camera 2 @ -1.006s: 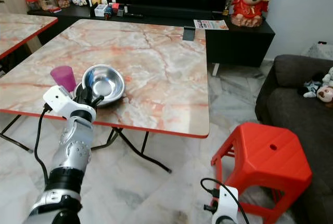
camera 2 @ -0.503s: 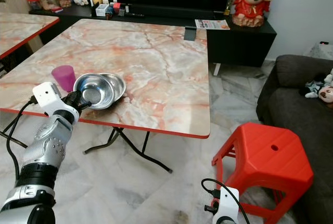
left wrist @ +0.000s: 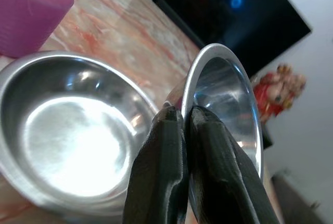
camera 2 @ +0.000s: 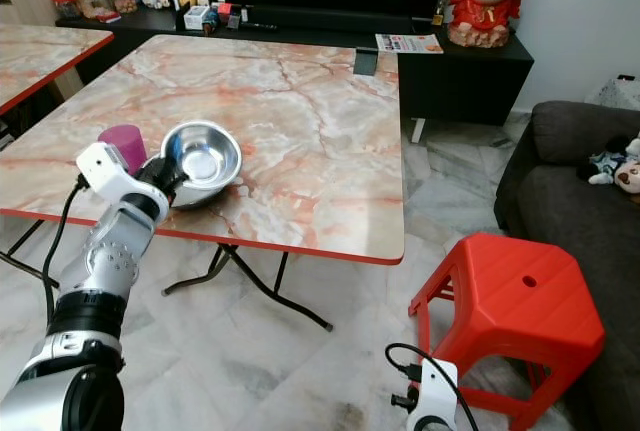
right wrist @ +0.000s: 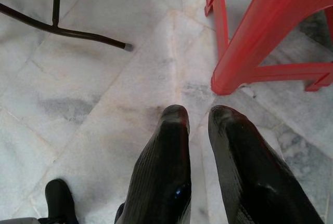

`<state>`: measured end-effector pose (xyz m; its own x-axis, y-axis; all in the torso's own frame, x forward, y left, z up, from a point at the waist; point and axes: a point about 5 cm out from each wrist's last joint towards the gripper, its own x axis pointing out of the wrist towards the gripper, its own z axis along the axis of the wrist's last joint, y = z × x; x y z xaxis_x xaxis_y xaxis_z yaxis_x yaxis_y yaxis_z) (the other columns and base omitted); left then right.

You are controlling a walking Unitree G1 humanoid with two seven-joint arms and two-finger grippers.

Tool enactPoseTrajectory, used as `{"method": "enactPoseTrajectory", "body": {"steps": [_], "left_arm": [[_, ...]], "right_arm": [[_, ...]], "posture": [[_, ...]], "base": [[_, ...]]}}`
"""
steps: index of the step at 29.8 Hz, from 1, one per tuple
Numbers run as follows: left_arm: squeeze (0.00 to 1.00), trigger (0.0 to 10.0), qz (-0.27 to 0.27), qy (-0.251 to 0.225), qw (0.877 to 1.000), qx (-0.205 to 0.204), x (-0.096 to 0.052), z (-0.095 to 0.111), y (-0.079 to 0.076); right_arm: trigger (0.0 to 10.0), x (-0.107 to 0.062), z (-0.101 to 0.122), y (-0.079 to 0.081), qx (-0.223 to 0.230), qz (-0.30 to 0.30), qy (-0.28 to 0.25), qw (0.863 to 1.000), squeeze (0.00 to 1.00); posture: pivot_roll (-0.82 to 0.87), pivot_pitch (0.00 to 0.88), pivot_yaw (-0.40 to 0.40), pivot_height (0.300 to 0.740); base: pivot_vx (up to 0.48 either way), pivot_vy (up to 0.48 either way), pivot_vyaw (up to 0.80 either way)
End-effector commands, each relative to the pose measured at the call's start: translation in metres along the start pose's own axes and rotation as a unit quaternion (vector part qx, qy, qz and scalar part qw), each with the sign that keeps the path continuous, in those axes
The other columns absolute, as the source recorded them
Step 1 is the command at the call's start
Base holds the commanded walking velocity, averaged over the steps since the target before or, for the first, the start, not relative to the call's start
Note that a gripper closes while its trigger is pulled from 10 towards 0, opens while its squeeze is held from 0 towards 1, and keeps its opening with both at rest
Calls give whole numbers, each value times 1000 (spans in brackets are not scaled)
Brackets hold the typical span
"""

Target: Setting the table

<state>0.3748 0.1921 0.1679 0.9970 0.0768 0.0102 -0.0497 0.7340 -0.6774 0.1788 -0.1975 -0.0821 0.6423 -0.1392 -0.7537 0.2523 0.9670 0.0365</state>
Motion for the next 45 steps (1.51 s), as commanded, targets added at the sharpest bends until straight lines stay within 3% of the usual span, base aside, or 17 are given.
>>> {"method": "enactPoseTrajectory", "body": {"steps": [1,10,12,18,23,35,45], "left_arm": [[0,10000,12,-11,1000,-20,2,2,0],[0,10000,46,-25,999,-6,3,6,9],[0,10000,70,-42,997,-3,0,13,20],[0,10000,91,-54,994,-7,-4,16,28],[0,10000,92,-55,994,-6,-4,16,28],[0,10000,76,-40,996,-5,-3,10,24],[0,10000,56,-17,998,9,-2,3,19]], "right_arm": [[10000,0,1,0,3,-3,-4,1000,0],[10000,0,0,0,8,-6,-4,1000,0],[10000,0,2,-1,9,-7,-9,1000,0],[10000,0,3,-1,-6,-5,-11,1000,0],[10000,0,3,-1,0,-4,-10,1000,0],[10000,0,1,-3,4,-7,-7,1000,0],[10000,0,1,-2,8,-9,-5,1000,0]], "posture": [[-29,0,-7,740],[-33,0,-4,740],[-24,0,-13,740],[-22,0,-20,740],[-23,0,-21,740],[-25,0,-20,740],[-24,0,-18,740]], "base": [[0,0,0],[0,0,0],[0,0,0],[0,0,117],[0,0,735],[0,0,0],[277,0,-162]]}}
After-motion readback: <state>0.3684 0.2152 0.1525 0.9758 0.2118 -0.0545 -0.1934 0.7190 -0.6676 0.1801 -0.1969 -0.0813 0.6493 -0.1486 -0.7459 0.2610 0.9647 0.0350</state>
